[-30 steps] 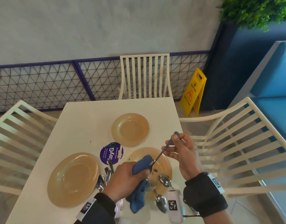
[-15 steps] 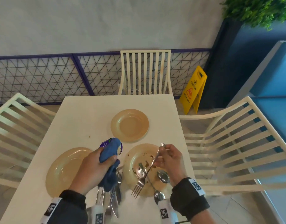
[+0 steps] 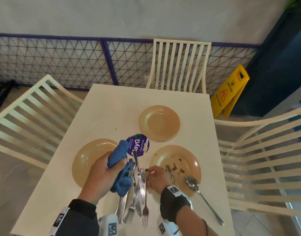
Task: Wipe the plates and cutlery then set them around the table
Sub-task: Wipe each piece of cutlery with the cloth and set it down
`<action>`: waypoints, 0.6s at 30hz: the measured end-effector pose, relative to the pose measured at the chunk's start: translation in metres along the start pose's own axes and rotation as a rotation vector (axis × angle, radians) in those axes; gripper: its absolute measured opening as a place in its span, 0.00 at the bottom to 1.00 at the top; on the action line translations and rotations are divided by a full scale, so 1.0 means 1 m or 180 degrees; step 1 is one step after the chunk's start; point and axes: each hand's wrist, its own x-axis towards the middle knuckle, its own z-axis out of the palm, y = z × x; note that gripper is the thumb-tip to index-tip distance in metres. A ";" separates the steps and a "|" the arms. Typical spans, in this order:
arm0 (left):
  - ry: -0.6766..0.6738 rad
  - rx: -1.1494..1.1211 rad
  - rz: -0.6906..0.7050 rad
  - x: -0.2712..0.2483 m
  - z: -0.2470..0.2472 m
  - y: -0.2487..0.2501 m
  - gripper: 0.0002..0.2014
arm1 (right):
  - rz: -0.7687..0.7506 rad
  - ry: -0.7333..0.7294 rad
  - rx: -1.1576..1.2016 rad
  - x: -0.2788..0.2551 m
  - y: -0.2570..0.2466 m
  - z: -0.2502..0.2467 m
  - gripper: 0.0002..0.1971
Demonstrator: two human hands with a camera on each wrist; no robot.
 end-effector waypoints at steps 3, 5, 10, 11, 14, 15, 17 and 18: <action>0.0007 -0.0019 -0.0062 0.002 -0.004 -0.008 0.03 | -0.0087 -0.0075 -0.0176 0.023 0.011 0.013 0.05; 0.0013 -0.0012 -0.0077 0.005 -0.008 -0.011 0.03 | -0.0131 -0.0150 -0.0263 0.021 0.002 0.015 0.06; 0.0029 0.0040 -0.0104 0.011 -0.014 -0.017 0.05 | -0.0363 -0.0120 -0.0307 -0.005 -0.015 -0.004 0.13; 0.0028 0.0030 -0.0111 0.011 -0.014 -0.017 0.05 | -0.0412 -0.0039 -0.0327 -0.013 -0.015 -0.013 0.13; -0.0018 -0.0007 -0.0107 0.009 -0.012 -0.019 0.06 | -0.0483 0.0475 -0.0666 -0.040 -0.007 -0.048 0.08; -0.0045 -0.0012 -0.0108 0.008 -0.010 -0.020 0.06 | -0.0437 0.0650 -0.0873 -0.049 0.000 -0.061 0.07; -0.0101 -0.0037 -0.0127 0.006 -0.005 -0.020 0.06 | -0.0169 0.0779 -0.1299 -0.068 0.021 -0.084 0.05; -0.0139 -0.0052 -0.0135 0.005 -0.001 -0.019 0.06 | 0.0015 0.0768 -0.1557 -0.076 0.033 -0.092 0.04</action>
